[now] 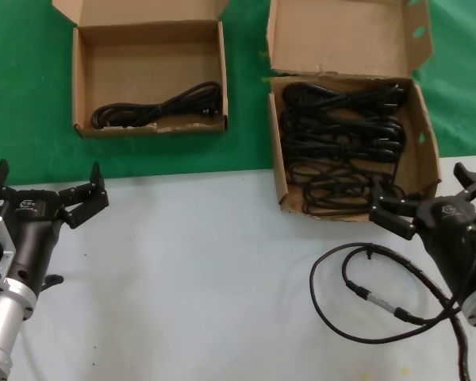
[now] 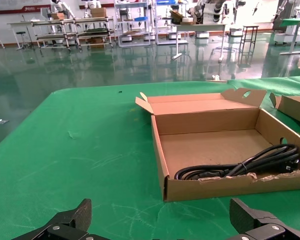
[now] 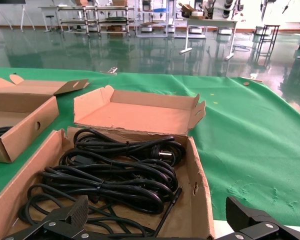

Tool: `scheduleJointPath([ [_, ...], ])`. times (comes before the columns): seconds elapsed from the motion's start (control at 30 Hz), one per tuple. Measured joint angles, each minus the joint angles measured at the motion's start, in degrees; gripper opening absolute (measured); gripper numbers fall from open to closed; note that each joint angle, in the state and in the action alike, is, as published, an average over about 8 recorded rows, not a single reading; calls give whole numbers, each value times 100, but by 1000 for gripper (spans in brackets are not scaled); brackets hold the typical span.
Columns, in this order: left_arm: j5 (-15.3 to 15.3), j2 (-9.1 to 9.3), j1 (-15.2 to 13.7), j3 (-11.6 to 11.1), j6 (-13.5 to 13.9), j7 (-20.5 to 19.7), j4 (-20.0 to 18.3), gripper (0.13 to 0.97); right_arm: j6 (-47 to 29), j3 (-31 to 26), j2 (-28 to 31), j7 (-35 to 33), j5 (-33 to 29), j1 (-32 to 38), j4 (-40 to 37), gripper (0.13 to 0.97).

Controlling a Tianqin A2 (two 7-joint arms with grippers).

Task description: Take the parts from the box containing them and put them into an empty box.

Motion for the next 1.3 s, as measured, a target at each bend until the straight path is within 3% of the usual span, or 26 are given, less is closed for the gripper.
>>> scheduleJointPath([
  [1.3, 0, 0, 0, 0, 0, 0, 0, 966, 0, 0, 0, 0, 0, 0, 0, 966],
])
